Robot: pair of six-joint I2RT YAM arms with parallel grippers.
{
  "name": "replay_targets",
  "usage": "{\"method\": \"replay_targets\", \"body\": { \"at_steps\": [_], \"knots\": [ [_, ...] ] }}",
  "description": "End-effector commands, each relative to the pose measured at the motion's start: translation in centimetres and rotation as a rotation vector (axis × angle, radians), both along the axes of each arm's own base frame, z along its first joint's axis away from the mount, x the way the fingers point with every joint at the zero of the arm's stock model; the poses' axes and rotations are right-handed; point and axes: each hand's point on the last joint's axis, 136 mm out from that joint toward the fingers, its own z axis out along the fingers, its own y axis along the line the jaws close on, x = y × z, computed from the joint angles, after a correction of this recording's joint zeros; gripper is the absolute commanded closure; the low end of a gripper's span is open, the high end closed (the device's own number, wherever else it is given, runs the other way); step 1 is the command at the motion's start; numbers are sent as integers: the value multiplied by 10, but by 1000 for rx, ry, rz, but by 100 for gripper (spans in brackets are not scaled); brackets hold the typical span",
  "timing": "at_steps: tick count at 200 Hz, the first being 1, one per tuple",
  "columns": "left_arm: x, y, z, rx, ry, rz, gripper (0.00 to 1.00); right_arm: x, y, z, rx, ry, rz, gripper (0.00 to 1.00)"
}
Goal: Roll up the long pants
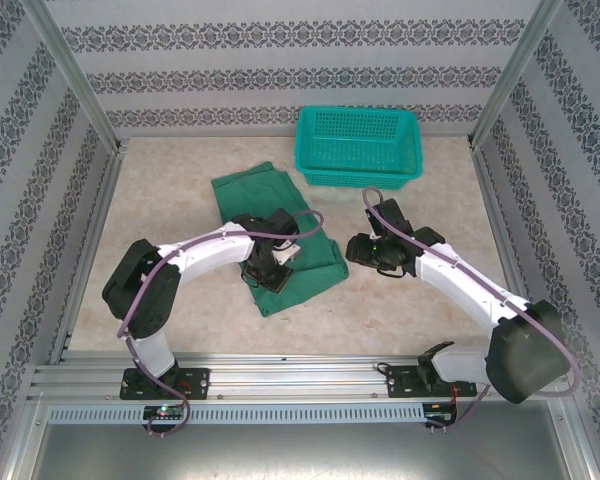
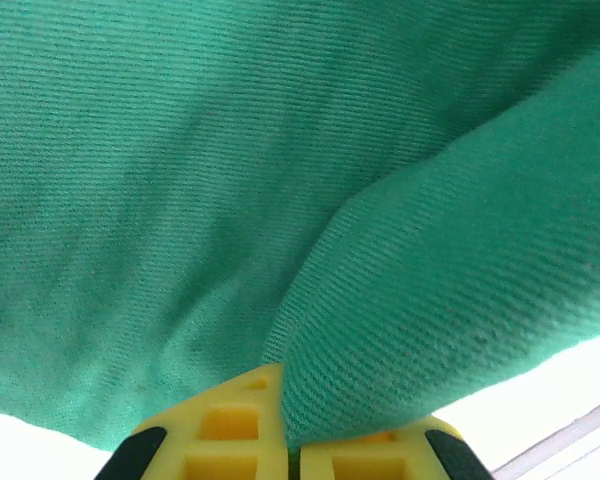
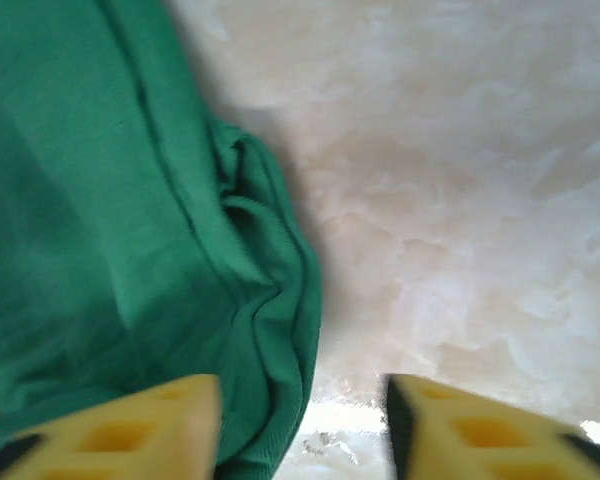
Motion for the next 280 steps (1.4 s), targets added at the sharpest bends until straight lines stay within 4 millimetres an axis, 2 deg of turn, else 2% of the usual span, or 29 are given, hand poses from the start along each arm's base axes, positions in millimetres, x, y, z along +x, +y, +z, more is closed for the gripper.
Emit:
{"method": "replay_targets", "body": {
  "at_steps": [1, 37, 59, 109, 129, 148, 158, 178, 199, 217, 257, 280],
  "knots": [
    [8, 5, -3, 4, 31, 7, 95, -16, 23, 14, 91, 20, 96, 100],
    [26, 1, 0, -4, -4, 7, 90, -39, 61, 12, 143, 51, 237, 100],
    [30, 0, -4, -1, -14, 8, 85, -41, 77, 5, 149, 61, 270, 100],
    [30, 7, -11, 35, -18, 24, 83, -24, 82, -39, 91, 131, 258, 100],
    [30, 21, -10, 94, -51, 34, 76, -12, 83, -55, 66, 145, 248, 100],
    [34, 37, -1, 148, -129, 47, 68, -1, 86, -64, 43, 163, 247, 100],
    [38, 47, 9, 181, -185, 60, 66, 3, 86, -69, 28, 172, 249, 100],
    [44, 60, 39, 223, -341, 72, 60, 11, 83, -80, 3, 189, 229, 100],
    [36, 57, 67, 269, -505, 5, 56, 19, 76, -91, -1, 219, 201, 100],
    [18, 40, 73, 256, -566, -95, 55, 27, 71, -98, -2, 232, 174, 100],
    [-17, 10, 44, 298, -562, -312, 54, 37, 67, -101, 9, 244, 153, 100],
    [-25, 8, 29, 374, -554, -395, 51, 39, 67, -97, 25, 236, 146, 100]
  ]
}}
